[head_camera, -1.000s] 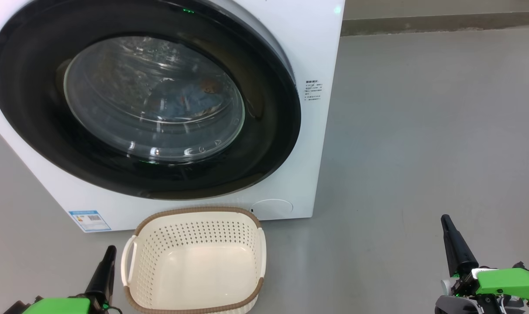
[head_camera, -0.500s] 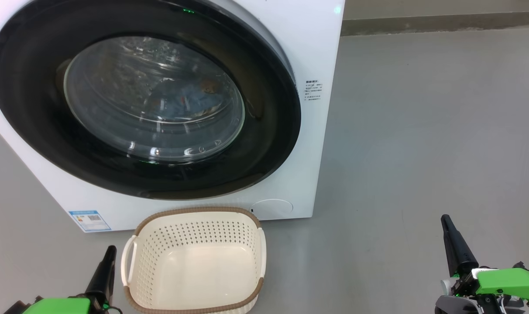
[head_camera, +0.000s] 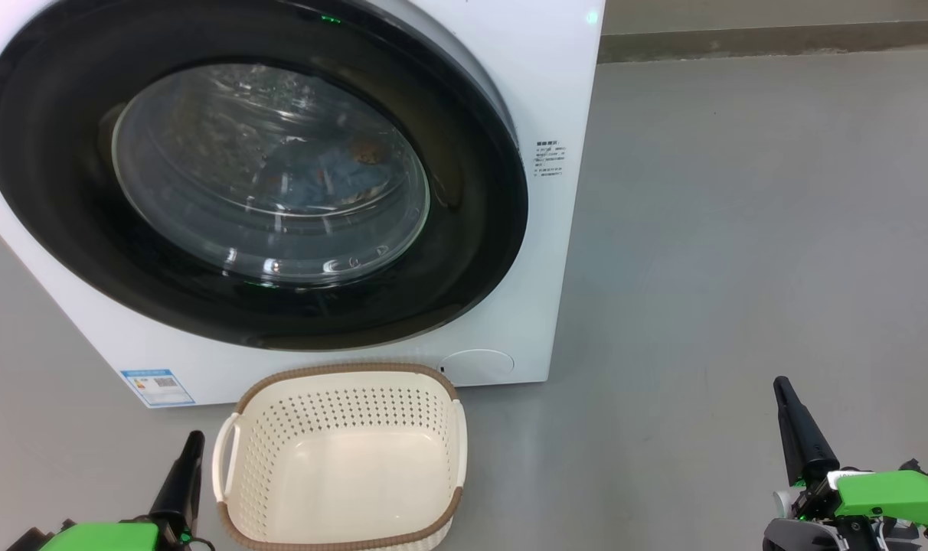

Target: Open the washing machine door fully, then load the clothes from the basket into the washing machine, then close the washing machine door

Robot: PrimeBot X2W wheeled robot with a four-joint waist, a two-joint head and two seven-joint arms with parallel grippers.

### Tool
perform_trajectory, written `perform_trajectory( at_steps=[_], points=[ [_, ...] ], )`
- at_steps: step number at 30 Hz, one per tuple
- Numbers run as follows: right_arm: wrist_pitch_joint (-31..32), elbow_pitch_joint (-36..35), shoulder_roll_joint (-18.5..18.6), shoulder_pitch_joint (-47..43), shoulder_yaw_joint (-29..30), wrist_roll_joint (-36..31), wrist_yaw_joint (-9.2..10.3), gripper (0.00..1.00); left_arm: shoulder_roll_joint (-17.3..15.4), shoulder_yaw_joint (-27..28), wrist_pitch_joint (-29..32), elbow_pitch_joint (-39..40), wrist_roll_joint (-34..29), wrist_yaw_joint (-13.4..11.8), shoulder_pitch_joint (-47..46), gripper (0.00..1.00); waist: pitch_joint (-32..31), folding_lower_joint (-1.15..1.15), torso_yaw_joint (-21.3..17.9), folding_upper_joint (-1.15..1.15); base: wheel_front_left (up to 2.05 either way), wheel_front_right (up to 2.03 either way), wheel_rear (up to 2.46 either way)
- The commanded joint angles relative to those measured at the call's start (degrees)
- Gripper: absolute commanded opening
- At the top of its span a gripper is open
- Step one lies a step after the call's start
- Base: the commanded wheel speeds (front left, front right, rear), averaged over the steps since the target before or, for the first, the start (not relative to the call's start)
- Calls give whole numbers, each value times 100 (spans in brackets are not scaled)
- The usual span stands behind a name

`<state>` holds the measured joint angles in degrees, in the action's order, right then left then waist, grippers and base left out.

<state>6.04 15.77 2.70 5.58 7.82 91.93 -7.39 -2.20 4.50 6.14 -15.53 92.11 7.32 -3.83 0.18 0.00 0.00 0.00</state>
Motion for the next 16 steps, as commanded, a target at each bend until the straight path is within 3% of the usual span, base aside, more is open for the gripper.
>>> perform_trajectory(
  at_steps=[1, 16],
  points=[
    [44, -175, 18, 60, -131, 25, -10, 0, -70, 205, 38, 150, 3, 17, -236, 0, 0, 0, 0, 0, 0, 0, 0],
    [44, -175, 18, 60, -131, 25, -10, 0, -69, 206, 38, 150, 3, 17, -236, 0, 0, 0, 0, 0, 0, 0, 0]
  ],
)
